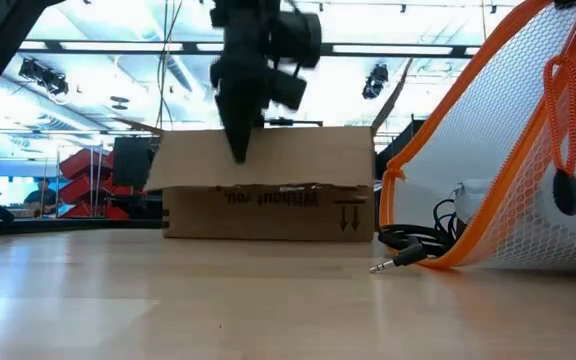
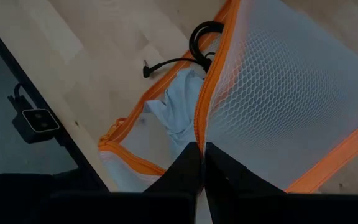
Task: Unpack boxes
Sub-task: Put the black shipping bag into the transparent zip bag
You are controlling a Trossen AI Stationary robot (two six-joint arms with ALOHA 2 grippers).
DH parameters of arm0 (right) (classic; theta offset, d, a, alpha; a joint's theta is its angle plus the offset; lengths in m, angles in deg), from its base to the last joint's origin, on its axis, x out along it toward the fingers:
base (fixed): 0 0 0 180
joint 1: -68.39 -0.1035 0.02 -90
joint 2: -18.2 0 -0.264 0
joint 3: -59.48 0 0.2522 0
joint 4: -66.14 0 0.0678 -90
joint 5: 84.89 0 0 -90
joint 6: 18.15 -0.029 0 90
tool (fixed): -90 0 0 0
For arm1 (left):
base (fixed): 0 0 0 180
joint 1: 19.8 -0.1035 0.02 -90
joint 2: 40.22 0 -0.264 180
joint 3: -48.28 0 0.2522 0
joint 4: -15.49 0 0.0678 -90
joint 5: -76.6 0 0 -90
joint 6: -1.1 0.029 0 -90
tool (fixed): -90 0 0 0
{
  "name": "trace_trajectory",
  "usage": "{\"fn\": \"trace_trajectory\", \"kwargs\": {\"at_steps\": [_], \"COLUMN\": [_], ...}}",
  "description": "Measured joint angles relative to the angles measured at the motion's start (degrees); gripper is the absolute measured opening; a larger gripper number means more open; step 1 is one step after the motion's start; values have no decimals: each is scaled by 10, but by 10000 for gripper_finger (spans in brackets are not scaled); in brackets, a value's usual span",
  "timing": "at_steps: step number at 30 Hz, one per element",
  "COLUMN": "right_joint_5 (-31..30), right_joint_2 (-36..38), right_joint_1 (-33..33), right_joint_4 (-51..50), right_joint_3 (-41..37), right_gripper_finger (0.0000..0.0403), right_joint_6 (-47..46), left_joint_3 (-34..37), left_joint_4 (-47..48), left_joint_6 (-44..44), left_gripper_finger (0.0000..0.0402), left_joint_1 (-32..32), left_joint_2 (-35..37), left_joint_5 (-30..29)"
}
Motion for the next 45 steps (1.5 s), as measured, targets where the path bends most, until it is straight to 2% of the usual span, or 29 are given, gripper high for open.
{"fn": "trace_trajectory", "kwargs": {"at_steps": [2, 4, 8, 24, 28, 32, 38, 45], "right_joint_5": [-3, -10, -12, -9, -9, -9, -9, -9], "right_joint_2": [0, 0, 0, 0, 0, 0, 0, 0], "right_joint_1": [0, 0, 0, -7, -9, -9, -9, -9], "right_joint_4": [0, 0, -1, 16, 20, 21, 21, 23], "right_joint_3": [0, 0, -1, -30, -30, -30, -30, -30], "right_gripper_finger": [0, 0, 0, 0, 0, 0, 0, 0], "right_joint_6": [1, 1, 1, -15, -14, -14, -14, -14], "left_joint_3": [33, 63, 88, 198, 270, 312, 292, 231], "left_joint_4": [-32, -56, -91, -239, -287, -302, -277, -240], "left_joint_6": [-23, -52, -102, -206, -203, -201, -206, -206], "left_gripper_finger": [244, 215, 102, 14, 28, 70, 184, 244], "left_joint_1": [8, 18, 38, 108, 109, 105, 105, 115], "left_joint_2": [4, 6, 7, 25, 28, 29, 27, 27], "left_joint_5": [-13, -51, -146, -437, -431, -413, -333, -314]}}
